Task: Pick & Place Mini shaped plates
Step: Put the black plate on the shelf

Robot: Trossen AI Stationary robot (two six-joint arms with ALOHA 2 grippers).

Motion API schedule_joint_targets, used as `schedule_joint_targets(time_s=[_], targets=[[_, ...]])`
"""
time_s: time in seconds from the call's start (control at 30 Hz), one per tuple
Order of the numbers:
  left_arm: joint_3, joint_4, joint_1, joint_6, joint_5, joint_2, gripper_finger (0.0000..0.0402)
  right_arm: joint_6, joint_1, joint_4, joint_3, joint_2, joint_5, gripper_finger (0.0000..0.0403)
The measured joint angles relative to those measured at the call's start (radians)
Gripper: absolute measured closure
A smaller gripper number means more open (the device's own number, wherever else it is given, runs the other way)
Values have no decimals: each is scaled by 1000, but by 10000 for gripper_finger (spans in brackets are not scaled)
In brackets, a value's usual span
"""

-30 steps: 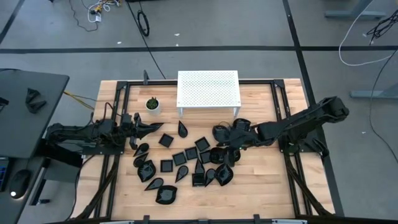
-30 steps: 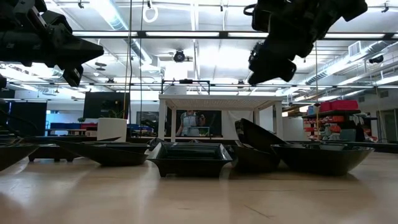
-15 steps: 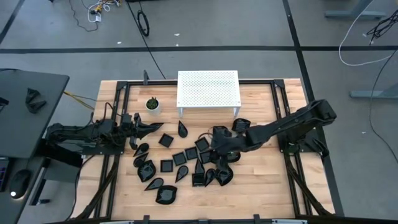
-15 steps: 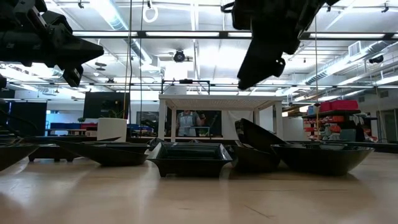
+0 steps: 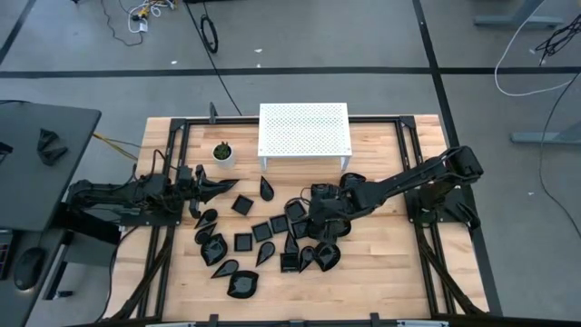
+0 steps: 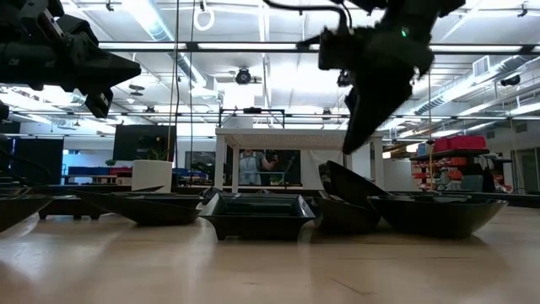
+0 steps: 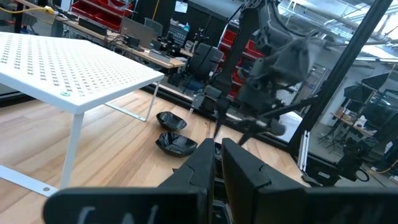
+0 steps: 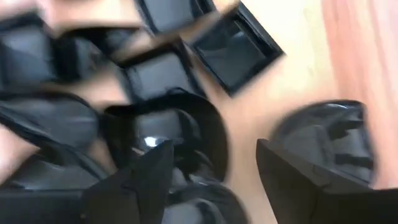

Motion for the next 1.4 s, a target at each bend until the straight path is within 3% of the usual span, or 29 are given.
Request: schedule_joint_targets(time_s=[0.23, 0.6, 0.97, 1.13, 1.4], targets=[[0, -1, 0, 0, 0, 0, 365, 2, -34, -9, -78, 0, 45, 207], [0, -2, 0, 1, 0, 0, 365, -25, -40, 133, -189, 0, 105, 272], [0, -2, 0, 1, 0, 0, 365, -81, -46, 194, -242, 0, 106, 318], [0, -2, 0, 2, 0, 0, 365, -83, -45, 200, -250, 0, 177, 339], [-1, -2, 0, 2, 0, 0, 365, -134, -47, 201, -250, 0, 195, 397]])
